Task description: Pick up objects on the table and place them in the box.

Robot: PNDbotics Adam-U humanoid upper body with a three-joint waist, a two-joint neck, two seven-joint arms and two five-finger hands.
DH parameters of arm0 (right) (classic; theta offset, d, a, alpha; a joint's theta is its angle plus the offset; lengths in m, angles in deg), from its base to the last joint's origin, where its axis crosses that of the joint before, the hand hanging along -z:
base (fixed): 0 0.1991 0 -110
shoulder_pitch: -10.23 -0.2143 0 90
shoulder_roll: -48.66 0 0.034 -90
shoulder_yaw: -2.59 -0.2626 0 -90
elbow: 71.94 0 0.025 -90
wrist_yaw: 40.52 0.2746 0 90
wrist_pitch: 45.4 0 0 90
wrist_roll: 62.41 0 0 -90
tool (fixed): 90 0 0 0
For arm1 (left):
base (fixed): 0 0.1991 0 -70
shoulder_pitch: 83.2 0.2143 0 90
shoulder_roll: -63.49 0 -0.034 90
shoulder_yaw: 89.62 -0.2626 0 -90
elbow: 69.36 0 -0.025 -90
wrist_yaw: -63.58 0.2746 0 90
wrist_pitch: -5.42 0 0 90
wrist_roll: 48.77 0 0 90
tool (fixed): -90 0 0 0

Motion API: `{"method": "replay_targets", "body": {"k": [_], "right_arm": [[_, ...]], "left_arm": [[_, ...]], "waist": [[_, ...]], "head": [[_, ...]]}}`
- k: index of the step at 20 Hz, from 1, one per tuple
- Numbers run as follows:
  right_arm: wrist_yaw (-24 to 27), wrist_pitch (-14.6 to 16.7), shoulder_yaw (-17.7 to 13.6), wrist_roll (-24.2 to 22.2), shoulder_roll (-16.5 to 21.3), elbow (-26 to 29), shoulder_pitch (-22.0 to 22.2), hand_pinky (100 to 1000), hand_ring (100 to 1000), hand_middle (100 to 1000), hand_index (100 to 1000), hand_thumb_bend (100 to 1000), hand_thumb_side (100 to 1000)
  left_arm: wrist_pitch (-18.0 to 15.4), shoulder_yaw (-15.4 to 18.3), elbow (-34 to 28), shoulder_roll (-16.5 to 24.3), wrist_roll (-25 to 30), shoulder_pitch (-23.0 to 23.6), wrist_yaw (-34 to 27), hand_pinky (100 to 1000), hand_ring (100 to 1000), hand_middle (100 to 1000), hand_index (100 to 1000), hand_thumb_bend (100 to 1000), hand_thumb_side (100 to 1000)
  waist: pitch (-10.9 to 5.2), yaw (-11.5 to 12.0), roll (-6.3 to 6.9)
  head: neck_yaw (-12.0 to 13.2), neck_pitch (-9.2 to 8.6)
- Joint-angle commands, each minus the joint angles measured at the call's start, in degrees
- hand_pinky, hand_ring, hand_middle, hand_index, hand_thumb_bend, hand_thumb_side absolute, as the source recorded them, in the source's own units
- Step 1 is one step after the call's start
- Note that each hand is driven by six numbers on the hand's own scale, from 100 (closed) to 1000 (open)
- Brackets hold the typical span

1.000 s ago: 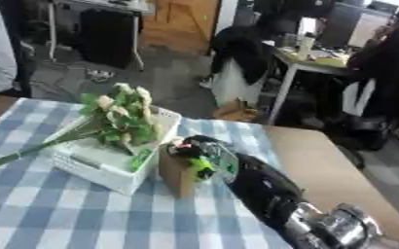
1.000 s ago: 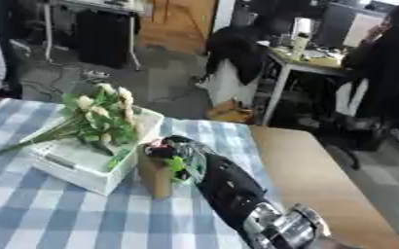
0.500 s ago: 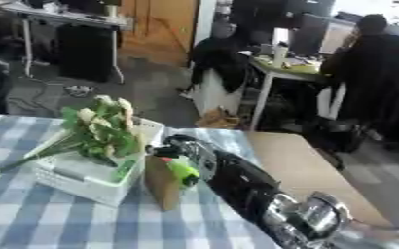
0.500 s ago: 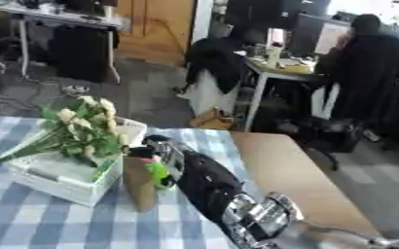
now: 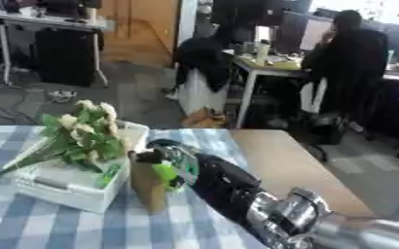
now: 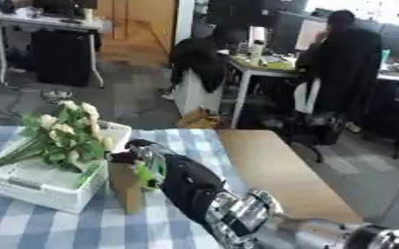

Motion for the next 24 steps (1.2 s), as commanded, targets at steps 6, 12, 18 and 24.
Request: {"method": "replay_targets", "body": {"k": [6,12,18,24], "right_arm": [[2.81,-0.64,-0.53,-1.95,2.77,0.37,-0.24,938,1000,1000,1000,413,978],[5.27,-1.95,-0.44,-3.04,2.43,0.33,-0.28,934,1000,1000,1000,422,964],[5.51,-3.13,-0.74,-1.5,2.33,-0.36,0.31,926,1000,1000,1000,432,950],[6.32,-3.42,-0.76,-1.75,1.83,-0.97,0.4,931,1000,1000,1000,447,930]], "left_arm": [[-0.32,-0.48,-0.74,-0.99,0.21,-0.87,-0.66,693,836,796,874,100,838],[-0.53,-0.77,-0.74,-1.59,0.35,-1.1,-1.3,693,835,788,872,100,832],[-1.1,-0.56,-0.74,-2.29,0.1,-1.66,-1.59,695,834,787,871,100,832],[-1.06,-0.72,-0.74,-2.56,0.28,-1.83,-1.89,695,832,783,868,100,825]], "waist": [[-0.79,0.35,-0.27],[-0.95,0.6,-0.31],[-0.51,1.36,-0.08],[-0.04,1.8,0.07]], "head": [[0.43,0.36],[1.57,0.36],[2.2,0.36],[1.72,0.36]]}}
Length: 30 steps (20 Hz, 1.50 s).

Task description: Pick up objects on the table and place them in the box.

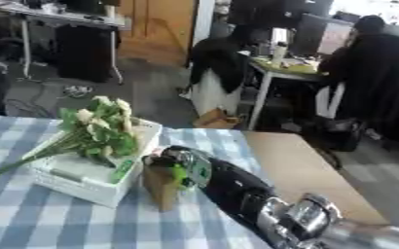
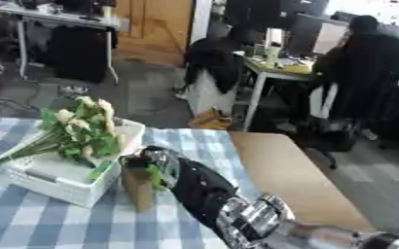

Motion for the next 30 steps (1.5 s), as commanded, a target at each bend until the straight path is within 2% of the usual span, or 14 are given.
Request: {"method": "replay_targets", "body": {"k": [1,7,15,16,17,18,19,20,21,22,23,24,30], "right_arm": [[1.1,-0.38,-0.39,-0.34,1.01,-0.21,-0.68,930,1000,1000,1000,449,930],[0.63,-0.63,-0.17,-0.86,0.86,-0.8,-0.15,932,1000,1000,1000,469,900],[-3.41,-0.26,-0.07,0.55,0.89,-1.37,0.57,932,1000,1000,1000,422,877],[-3.9,-0.25,-0.13,0.68,0.91,-1.48,0.66,922,1000,975,1000,394,833],[-4.3,-0.28,-0.23,0.72,0.91,-1.61,0.71,922,1000,975,1000,394,833],[-4.64,-0.19,-0.24,0.63,0.88,-1.68,0.69,891,1000,950,1000,352,770],[-5.0,0.02,-0.17,0.35,0.85,-1.72,0.63,891,1000,950,1000,352,770],[-5.35,0.17,-0.13,0.01,0.86,-1.76,0.58,858,954,947,1000,286,697],[-5.78,0.21,-0.09,-0.42,0.9,-1.83,0.5,858,954,947,1000,286,697],[-6.4,0.19,0.02,-0.73,1.01,-1.86,0.42,820,865,915,997,138,607],[-7.37,0.1,0.18,-0.88,1.18,-1.87,0.33,820,865,915,997,138,607],[-8.33,0.08,0.23,-1.05,1.27,-1.88,0.26,767,763,884,977,101,555],[-12.5,1.3,-0.01,-5.01,1.46,-2.04,-0.08,662,732,846,955,100,506]], "left_arm": [[-0.08,-0.38,-0.74,-0.58,0.21,-1.15,-0.25,695,831,783,868,100,824],[-0.1,-0.31,-0.74,-0.81,0.22,-1.33,-0.84,694,829,779,866,100,820],[-0.23,-0.08,-0.74,-1.05,0.1,-1.6,-1.22,694,825,775,863,100,815],[-0.25,-0.04,-0.74,-1.07,0.06,-1.61,-1.22,694,824,775,862,100,815],[-0.26,0.0,-0.74,-1.08,0.02,-1.62,-1.22,694,824,775,862,100,815],[-0.27,0.02,-0.74,-1.09,-0.02,-1.62,-1.21,694,824,774,862,100,814],[-0.26,0.03,-0.74,-1.08,-0.06,-1.61,-1.21,694,824,774,862,100,814],[-0.25,0.04,-0.74,-1.08,-0.08,-1.61,-1.19,693,824,774,862,100,812],[-0.25,0.05,-0.74,-1.07,-0.1,-1.61,-1.18,693,824,774,862,100,812],[-0.25,0.06,-0.74,-1.06,-0.12,-1.6,-1.16,693,823,774,861,100,811],[-0.24,0.12,-0.74,-1.02,-0.17,-1.59,-1.12,693,823,774,861,100,811],[-0.24,0.16,-0.74,-1.0,-0.23,-1.59,-1.09,693,823,774,861,100,810],[-0.22,0.32,-0.74,-0.86,-0.67,-1.65,-0.91,694,823,774,860,100,808]], "waist": [[-0.03,0.01,0.06],[0.18,0.25,0.11],[0.7,0.32,0.07],[0.7,0.32,0.06],[0.7,0.33,0.05],[0.71,0.33,0.06],[0.71,0.35,0.08],[0.71,0.36,0.09],[0.71,0.37,0.11],[0.7,0.37,0.11],[0.7,0.36,0.1],[0.7,0.36,0.1],[0.83,0.45,0.27]], "head": [[-0.3,0.36],[-0.56,0.36],[-1.04,0.36],[-0.95,0.36],[-0.84,0.36],[-0.74,0.36],[-0.63,0.36],[-0.58,0.36],[-0.56,0.36],[-0.56,0.36],[-0.56,0.36],[-0.55,0.36],[-0.44,0.36]]}}
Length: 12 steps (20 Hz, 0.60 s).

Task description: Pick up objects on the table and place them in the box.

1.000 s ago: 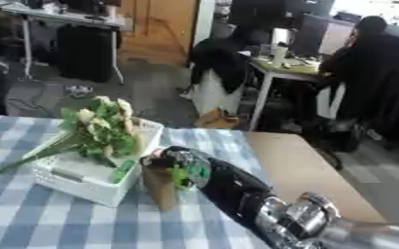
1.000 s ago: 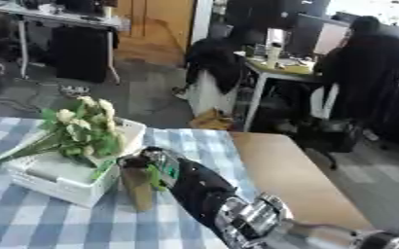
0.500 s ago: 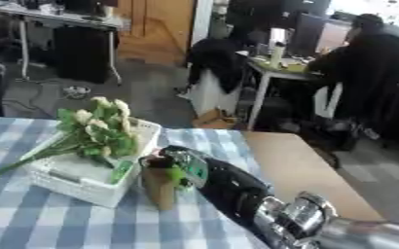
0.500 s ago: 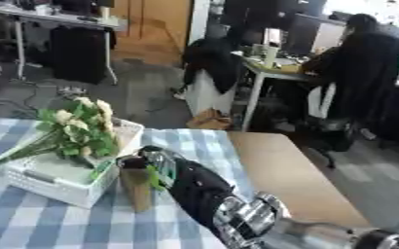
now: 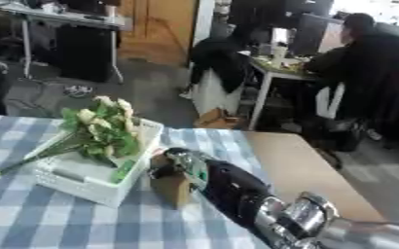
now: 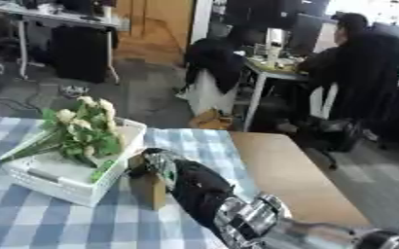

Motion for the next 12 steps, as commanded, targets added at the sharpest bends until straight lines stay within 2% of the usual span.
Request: {"method": "replay_targets", "body": {"k": [1,3,4,5,6,8,9,10,11,12], "right_arm": [[-2.34,0.57,-0.07,-2.51,1.32,-1.14,0.16,601,694,805,948,100,502],[-2.62,0.98,-0.26,-3.75,1.33,-1.04,0.17,572,677,788,946,100,498],[-2.65,1.09,-0.33,-4.16,1.34,-0.93,0.15,467,592,693,911,100,492],[-2.45,1.3,-0.42,-4.55,1.32,-0.78,0.09,467,592,693,911,100,492],[-2.3,1.43,-0.43,-4.77,1.37,-0.64,0.04,232,427,524,786,100,491],[-2.71,1.63,-0.19,-4.18,1.53,-0.34,-0.01,232,427,524,786,100,491],[-2.97,1.42,-0.31,-2.86,1.82,0.06,-0.14,100,192,292,563,100,595],[-3.08,1.25,-0.37,-1.67,1.89,0.19,-0.15,100,149,249,527,100,627],[-3.14,1.23,-0.39,-0.34,2.0,0.41,-0.29,100,100,160,473,100,705],[-3.09,1.32,-0.38,0.86,2.04,0.48,-0.36,100,100,124,432,100,731]], "left_arm": [[0.04,0.15,-0.74,-0.33,-0.38,-1.28,0.18,695,824,773,860,100,807],[0.13,0.17,-0.74,-0.31,-0.52,-1.3,0.26,695,824,773,859,100,807],[0.15,0.17,-0.74,-0.3,-0.57,-1.31,0.29,696,824,773,859,100,807],[0.13,0.17,-0.74,-0.3,-0.63,-1.32,0.3,696,824,773,859,100,807],[0.12,0.18,-0.74,-0.3,-0.67,-1.33,0.3,696,824,773,859,100,807],[0.1,0.19,-0.74,-0.27,-0.69,-1.34,0.32,696,824,773,859,100,807],[0.09,0.24,-0.74,-0.22,-0.73,-1.35,0.34,696,824,773,859,100,806],[0.07,0.28,-0.74,-0.2,-0.76,-1.36,0.35,696,824,773,859,100,805],[0.09,0.29,-0.74,-0.15,-0.76,-1.33,0.36,697,824,773,859,100,803],[0.1,0.29,-0.74,-0.11,-0.75,-1.32,0.37,697,824,773,859,100,803]], "waist": [[0.81,-0.09,0.3],[0.86,-0.08,0.34],[0.87,-0.08,0.35],[0.9,-0.08,0.38],[0.92,-0.09,0.39],[0.97,-0.1,0.41],[0.99,-0.18,0.42],[1.0,-0.22,0.43],[0.99,-0.33,0.43],[1.0,-0.41,0.43]], "head": [[-0.11,0.34],[-0.18,0.34],[-0.2,0.34],[-0.23,0.34],[-0.25,0.34],[-0.27,0.34],[-0.24,0.34],[-0.23,0.34],[-0.3,0.34],[-0.34,0.34]]}}
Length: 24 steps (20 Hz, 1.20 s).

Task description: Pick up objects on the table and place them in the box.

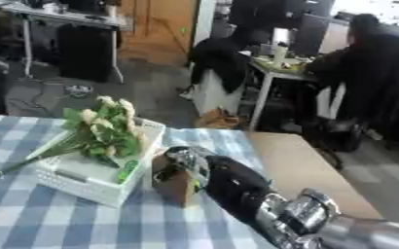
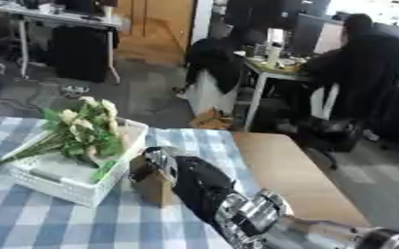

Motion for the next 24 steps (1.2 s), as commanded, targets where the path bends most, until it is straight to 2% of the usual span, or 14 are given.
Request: {"method": "replay_targets", "body": {"k": [1,2,3,6,7,8,9,13,19,24], "right_arm": [[-0.41,0.07,-0.06,3.26,1.33,0.3,-0.55,100,100,100,404,100,745],[-0.13,0.2,-0.05,4.09,1.35,0.19,-0.61,100,100,100,397,100,750],[0.52,0.29,-0.2,4.55,1.39,0.04,-0.79,100,100,100,346,100,780],[2.29,0.29,0.0,4.92,1.67,-0.33,-1.27,100,100,100,336,100,785],[2.35,0.39,0.13,4.65,1.85,-0.38,-1.73,100,100,100,270,100,782],[2.97,0.4,-0.01,4.22,2.02,-0.35,-2.11,100,100,100,270,100,782],[3.5,0.42,0.03,3.68,2.25,-0.25,-2.58,100,100,100,265,100,745],[4.43,0.22,0.27,2.14,3.09,0.49,-4.13,100,100,100,263,100,730],[5.11,0.35,0.25,1.12,4.68,2.33,-7.49,100,100,100,262,100,732],[5.91,0.3,0.29,0.64,5.15,3.01,-8.55,100,100,100,262,100,731]], "left_arm": [[0.03,0.11,-0.74,-0.09,-0.2,-1.21,0.29,697,824,773,859,100,803],[0.04,0.11,-0.74,-0.07,-0.19,-1.2,0.29,697,824,773,859,100,803],[0.05,0.13,-0.74,-0.05,-0.2,-1.17,0.3,697,824,773,858,100,802],[0.08,0.15,-0.74,-0.02,-0.21,-1.13,0.31,697,824,773,858,100,802],[0.11,0.14,-0.74,-0.01,-0.18,-1.08,0.3,697,823,773,858,100,800],[0.14,0.14,-0.74,0.0,-0.16,-1.06,0.31,697,823,773,858,100,800],[0.17,0.15,-0.74,0.02,-0.13,-1.02,0.3,697,823,773,858,100,803],[0.2,0.16,-0.74,0.03,-0.1,-0.94,0.28,697,823,773,858,100,803],[0.28,0.15,-0.74,0.0,-0.03,-0.72,0.24,697,822,773,858,100,804],[0.28,0.16,-0.74,-0.05,0.0,-0.66,0.26,697,822,772,858,100,804]], "waist": [[0.98,-0.35,0.43],[0.97,-0.4,0.43],[0.96,-0.51,0.44],[0.96,-0.64,0.42],[0.95,-0.73,0.45],[0.96,-0.79,0.46],[0.94,-0.85,0.46],[0.87,-1.0,0.48],[0.62,-1.0,0.58],[0.56,-0.86,0.67]], "head": [[-0.36,0.34],[-0.41,0.34],[-0.62,0.34],[-1.06,0.34],[-1.43,0.34],[-1.63,0.34],[-1.9,0.34],[-2.57,0.34],[-3.51,0.34],[-4.05,0.34]]}}
